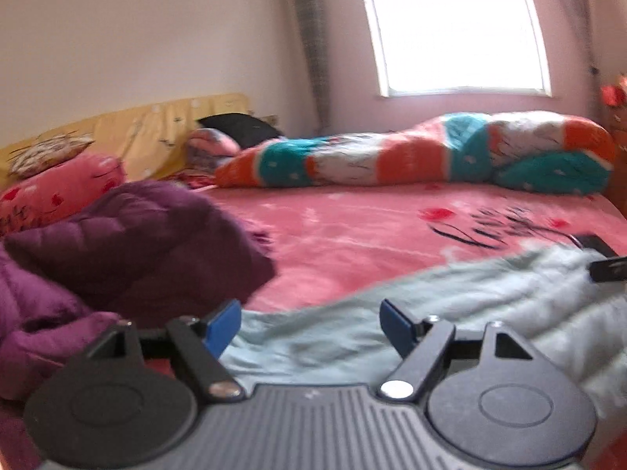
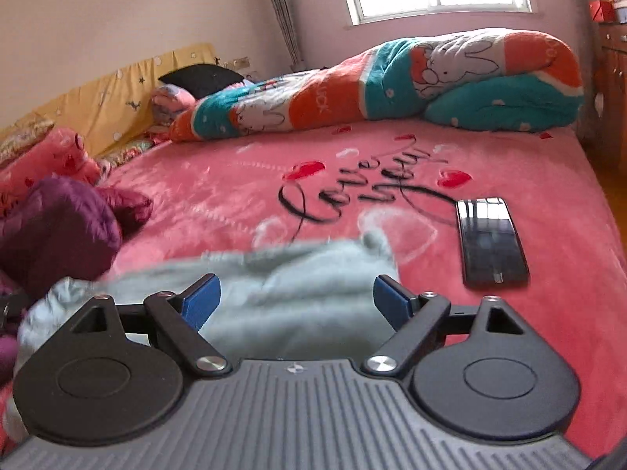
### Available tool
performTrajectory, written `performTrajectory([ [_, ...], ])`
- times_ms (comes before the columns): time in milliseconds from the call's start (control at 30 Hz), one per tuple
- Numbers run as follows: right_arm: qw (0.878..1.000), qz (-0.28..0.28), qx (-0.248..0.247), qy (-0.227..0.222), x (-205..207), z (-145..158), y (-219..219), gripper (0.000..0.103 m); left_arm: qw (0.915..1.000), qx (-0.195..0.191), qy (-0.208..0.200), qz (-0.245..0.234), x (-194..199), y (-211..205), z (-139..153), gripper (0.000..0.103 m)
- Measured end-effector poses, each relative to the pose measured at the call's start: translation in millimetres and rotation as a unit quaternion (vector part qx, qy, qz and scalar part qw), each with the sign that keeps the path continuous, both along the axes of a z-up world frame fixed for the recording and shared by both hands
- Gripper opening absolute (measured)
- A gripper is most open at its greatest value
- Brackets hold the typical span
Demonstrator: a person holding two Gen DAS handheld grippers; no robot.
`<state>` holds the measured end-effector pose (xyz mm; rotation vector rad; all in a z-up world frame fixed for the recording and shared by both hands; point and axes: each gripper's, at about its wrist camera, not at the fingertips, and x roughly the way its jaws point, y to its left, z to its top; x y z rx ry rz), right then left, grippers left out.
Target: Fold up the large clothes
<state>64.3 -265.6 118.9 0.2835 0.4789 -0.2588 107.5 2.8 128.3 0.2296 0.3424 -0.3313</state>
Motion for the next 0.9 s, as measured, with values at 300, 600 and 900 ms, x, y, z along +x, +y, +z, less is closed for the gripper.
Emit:
performTrajectory([
  [300,0.998,0.004,-0.031,0.050,6,-47,17,0.103,0.9986,0.020,0.047,-0.010,6,-31,-46,0.079],
  [600,0.996,0.013,-0.042,0.075,33,-67,15,0.103,0.9976,0.003,0.068,-0.009,17,-30,-71,0.083],
  [900,0.997,0.018,-0.036,0.060,13,-66,16,0.103,0.9961,-0.012,0.086,-0.015,6,-20,-47,0.081],
])
